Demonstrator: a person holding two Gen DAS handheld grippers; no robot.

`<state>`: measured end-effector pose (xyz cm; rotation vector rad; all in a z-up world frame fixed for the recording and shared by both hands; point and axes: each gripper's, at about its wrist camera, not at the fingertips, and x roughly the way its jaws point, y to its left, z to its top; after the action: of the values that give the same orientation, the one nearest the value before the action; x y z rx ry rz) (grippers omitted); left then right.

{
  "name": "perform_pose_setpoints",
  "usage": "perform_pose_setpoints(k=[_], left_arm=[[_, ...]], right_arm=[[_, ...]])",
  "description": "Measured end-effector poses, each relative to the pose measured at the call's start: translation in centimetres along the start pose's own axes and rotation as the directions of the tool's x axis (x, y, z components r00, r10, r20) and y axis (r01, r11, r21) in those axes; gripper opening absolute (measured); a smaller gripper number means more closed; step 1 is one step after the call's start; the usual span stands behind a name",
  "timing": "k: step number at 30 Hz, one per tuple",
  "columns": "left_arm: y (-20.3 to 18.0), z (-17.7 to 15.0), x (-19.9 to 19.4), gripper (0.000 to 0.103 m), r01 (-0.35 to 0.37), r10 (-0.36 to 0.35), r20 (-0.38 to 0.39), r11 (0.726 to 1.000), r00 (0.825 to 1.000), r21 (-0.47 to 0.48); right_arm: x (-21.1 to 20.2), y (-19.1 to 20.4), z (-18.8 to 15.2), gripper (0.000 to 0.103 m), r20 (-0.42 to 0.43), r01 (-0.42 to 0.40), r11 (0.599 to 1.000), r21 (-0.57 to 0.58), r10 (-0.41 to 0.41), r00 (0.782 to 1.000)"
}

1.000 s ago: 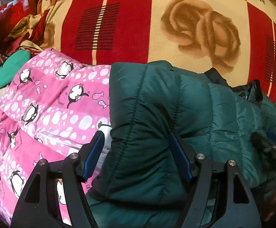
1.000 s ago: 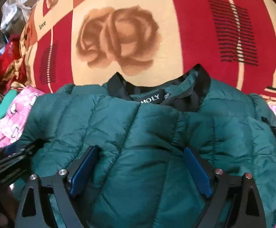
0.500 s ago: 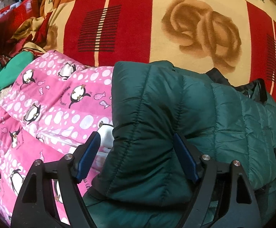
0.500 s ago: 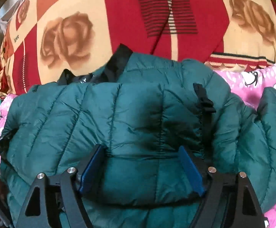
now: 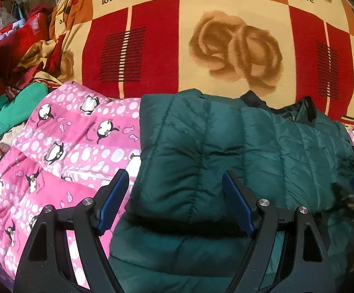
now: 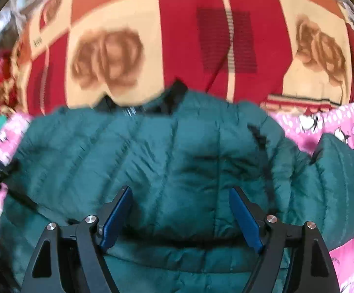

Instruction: Fold large clothes

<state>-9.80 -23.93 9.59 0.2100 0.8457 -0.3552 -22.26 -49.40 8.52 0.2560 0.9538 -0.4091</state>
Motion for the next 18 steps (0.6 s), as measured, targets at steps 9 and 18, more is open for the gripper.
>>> perform_pose_setpoints(k=[9,18], left_arm=[[-1.2,-0.9,-3.4,0.079,0.037,-0.037,0.03,0.999,0.999,0.02],[-2.8,-1.9,-6.1,0.079,0.075,-0.076,0.037,0.997,0.996,0.015]], right_arm=[[-3.3,-0.5,-0.9,0.079,0.019,-0.03,0.999,0.023,0.03,0.999],[-6.9,0.4,-3.1,0.079,0.042,-0.041,0.999,0.013,0.04,0.998]])
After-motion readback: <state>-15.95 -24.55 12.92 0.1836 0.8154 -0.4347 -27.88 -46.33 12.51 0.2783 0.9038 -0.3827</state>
